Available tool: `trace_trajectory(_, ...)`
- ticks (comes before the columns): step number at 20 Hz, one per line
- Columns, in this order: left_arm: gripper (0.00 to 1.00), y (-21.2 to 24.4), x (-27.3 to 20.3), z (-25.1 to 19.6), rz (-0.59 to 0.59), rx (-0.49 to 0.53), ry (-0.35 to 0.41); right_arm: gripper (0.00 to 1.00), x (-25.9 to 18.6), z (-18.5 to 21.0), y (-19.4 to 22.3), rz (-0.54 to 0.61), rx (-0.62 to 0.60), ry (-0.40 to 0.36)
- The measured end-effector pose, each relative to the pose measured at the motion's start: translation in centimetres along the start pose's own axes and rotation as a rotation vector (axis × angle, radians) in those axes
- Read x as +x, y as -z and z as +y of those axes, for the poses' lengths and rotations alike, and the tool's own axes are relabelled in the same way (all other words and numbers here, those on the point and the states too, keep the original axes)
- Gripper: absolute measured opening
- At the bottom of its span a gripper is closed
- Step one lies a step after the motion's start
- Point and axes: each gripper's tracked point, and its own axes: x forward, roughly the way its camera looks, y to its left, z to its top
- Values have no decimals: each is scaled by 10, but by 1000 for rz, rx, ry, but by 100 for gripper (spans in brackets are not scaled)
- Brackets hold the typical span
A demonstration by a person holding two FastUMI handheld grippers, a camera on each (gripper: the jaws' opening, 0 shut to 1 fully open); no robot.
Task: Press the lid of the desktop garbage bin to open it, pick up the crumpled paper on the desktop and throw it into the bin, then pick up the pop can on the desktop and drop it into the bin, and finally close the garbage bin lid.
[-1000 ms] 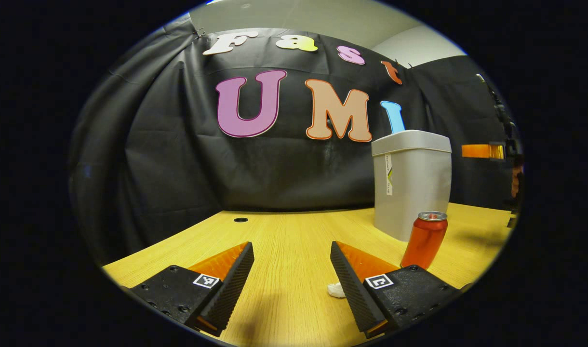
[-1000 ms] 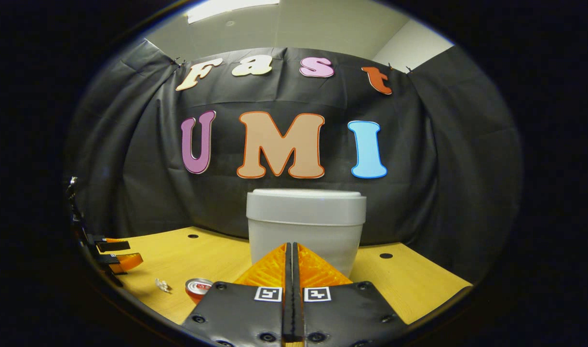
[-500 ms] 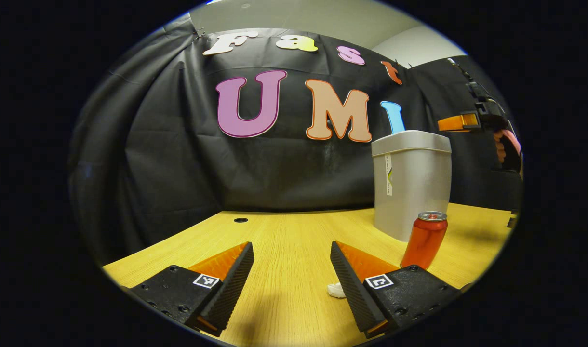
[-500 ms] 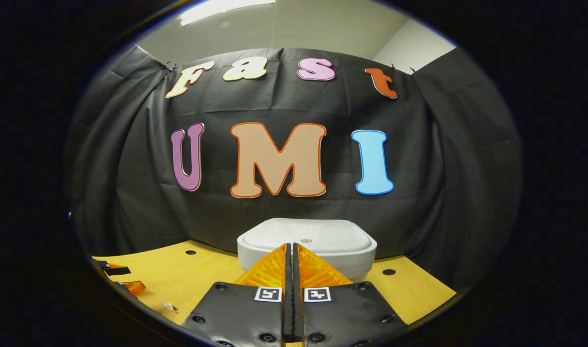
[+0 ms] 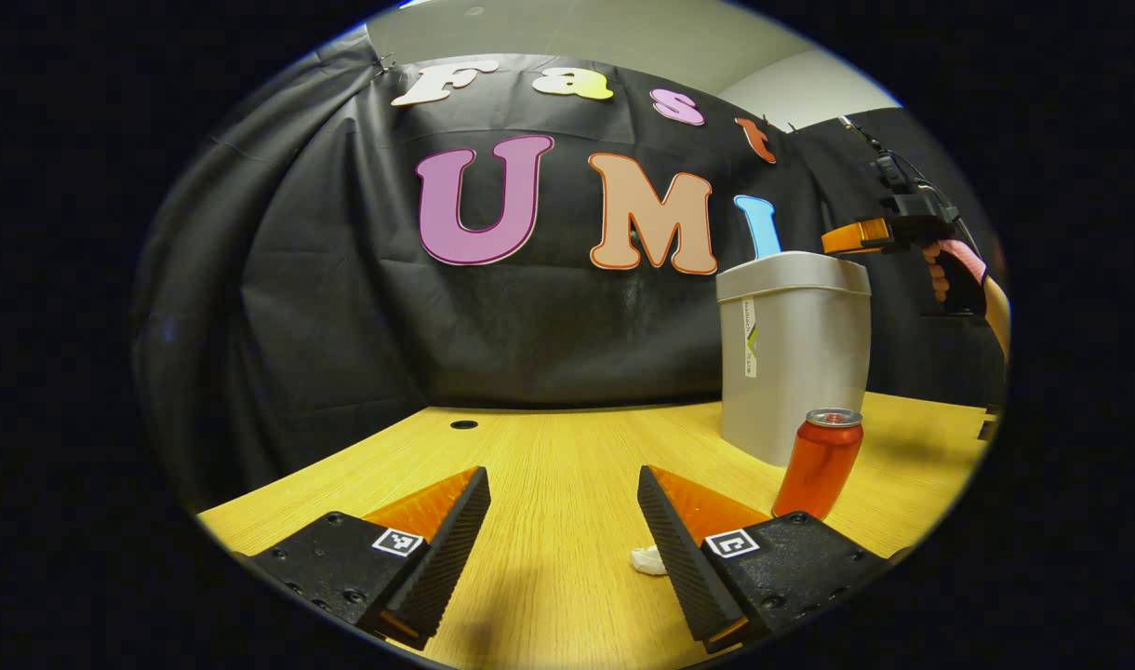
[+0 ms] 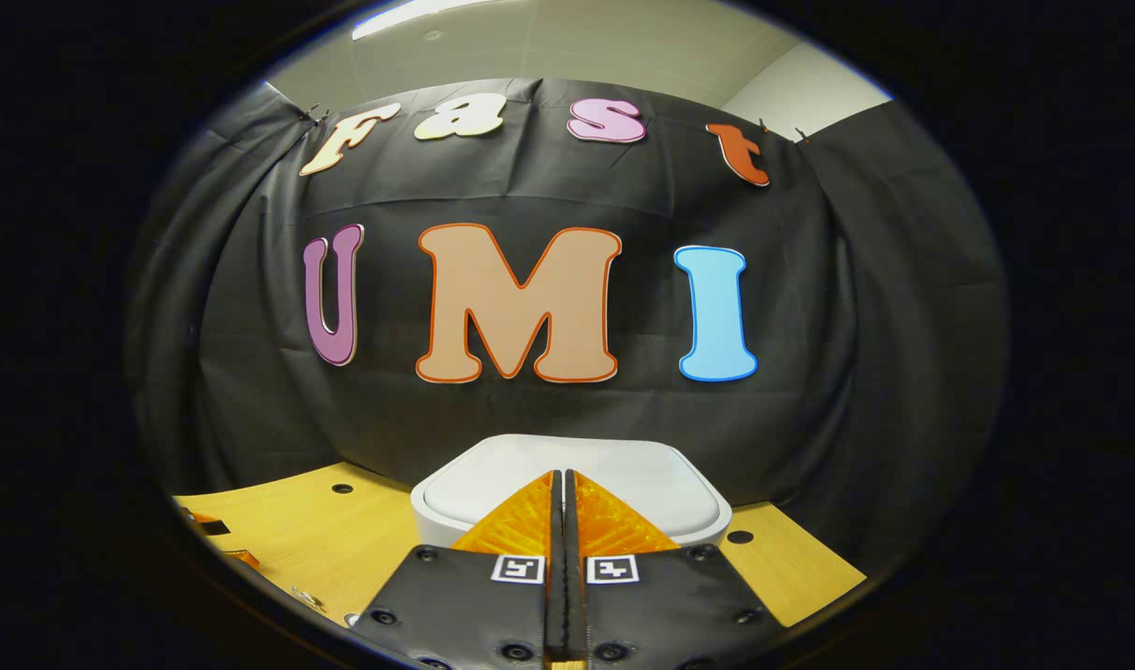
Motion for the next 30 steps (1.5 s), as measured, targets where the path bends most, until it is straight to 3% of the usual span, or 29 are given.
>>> trace_trajectory(18,94,1,1,0,-1,0,-1,4,5,2,7,46,-81,-1)
trace_trajectory(24,94,1,-1,2,-1,1,-3,3,-1,5,-9,-6,-101,-3)
trace_trajectory(30,94,1,0,1,-1,2,-5,3,-42,14,-33,-83,-79,-32)
